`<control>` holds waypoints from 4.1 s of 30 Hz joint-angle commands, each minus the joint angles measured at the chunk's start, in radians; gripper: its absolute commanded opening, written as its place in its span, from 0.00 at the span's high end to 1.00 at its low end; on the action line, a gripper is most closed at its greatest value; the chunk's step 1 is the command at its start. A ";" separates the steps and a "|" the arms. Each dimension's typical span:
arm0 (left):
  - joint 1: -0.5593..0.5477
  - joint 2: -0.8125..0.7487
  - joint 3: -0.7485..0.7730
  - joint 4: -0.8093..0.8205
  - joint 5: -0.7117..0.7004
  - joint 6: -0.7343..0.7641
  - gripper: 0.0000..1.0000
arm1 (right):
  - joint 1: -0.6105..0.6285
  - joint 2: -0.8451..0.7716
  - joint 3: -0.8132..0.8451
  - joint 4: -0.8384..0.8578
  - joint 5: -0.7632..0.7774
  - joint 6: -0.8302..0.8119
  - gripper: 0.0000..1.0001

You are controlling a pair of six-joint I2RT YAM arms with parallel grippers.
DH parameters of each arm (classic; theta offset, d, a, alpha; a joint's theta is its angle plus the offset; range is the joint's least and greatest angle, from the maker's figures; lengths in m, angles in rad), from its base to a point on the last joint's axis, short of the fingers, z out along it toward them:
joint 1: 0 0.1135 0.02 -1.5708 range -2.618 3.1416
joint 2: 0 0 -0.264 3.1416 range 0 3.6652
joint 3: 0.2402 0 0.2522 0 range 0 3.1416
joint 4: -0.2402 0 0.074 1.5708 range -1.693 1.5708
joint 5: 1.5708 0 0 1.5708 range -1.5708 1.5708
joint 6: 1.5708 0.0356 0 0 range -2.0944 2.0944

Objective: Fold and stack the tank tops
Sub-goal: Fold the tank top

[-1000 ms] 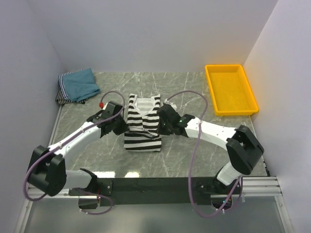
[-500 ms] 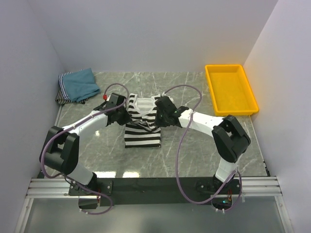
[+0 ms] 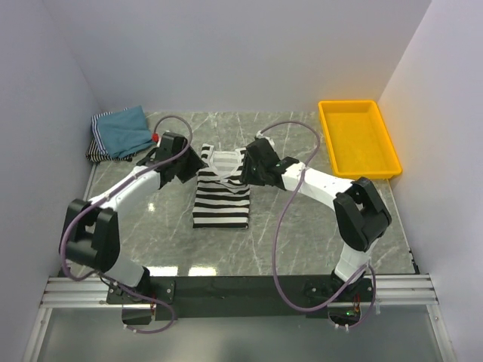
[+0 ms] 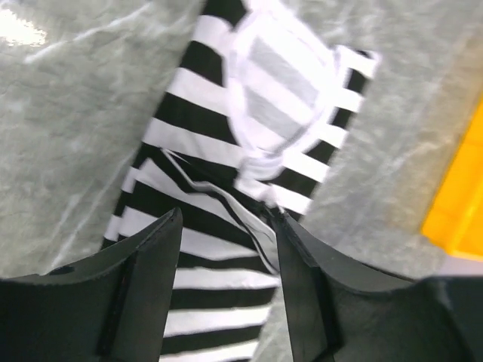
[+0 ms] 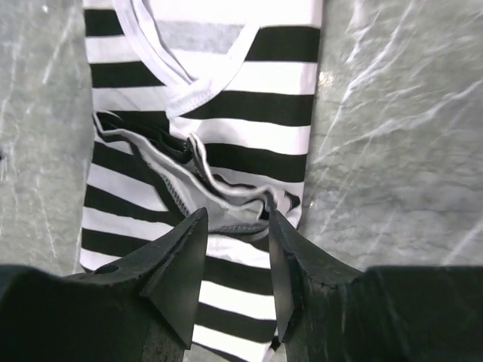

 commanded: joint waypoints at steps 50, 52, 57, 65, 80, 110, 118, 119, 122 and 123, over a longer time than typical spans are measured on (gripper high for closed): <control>-0.125 -0.312 -0.432 0.077 0.123 -0.045 0.52 | 0.028 -0.156 -0.210 0.111 -0.019 0.028 0.61; -0.124 -0.371 -0.393 0.010 0.077 0.001 0.50 | 0.074 -0.241 -0.291 0.128 -0.011 0.057 0.61; -0.124 -0.498 -0.413 -0.153 0.019 0.039 0.47 | 0.157 -0.342 -0.466 0.173 -0.031 0.128 0.55; -0.124 -0.524 -0.577 -0.074 0.055 0.024 0.42 | 0.197 -0.336 -0.562 0.267 -0.083 0.206 0.49; -0.124 -0.518 -0.654 0.023 0.025 -0.019 0.41 | 0.209 -0.317 -0.646 0.378 -0.036 0.344 0.49; -0.124 -0.455 -0.706 0.085 0.019 -0.048 0.51 | 0.236 -0.380 -0.769 0.577 0.041 0.449 0.53; -0.124 -0.438 -0.712 0.095 0.019 -0.050 0.53 | 0.236 -0.342 -0.752 0.600 0.041 0.461 0.52; -0.124 -0.438 -0.712 0.095 0.019 -0.050 0.54 | 0.236 -0.333 -0.750 0.605 0.035 0.468 0.52; -0.124 -0.437 -0.715 0.094 0.019 -0.050 0.55 | 0.235 -0.299 -0.750 0.602 0.026 0.484 0.53; -0.124 -0.438 -0.717 0.094 0.019 -0.050 0.55 | 0.236 -0.296 -0.750 0.596 0.026 0.487 0.53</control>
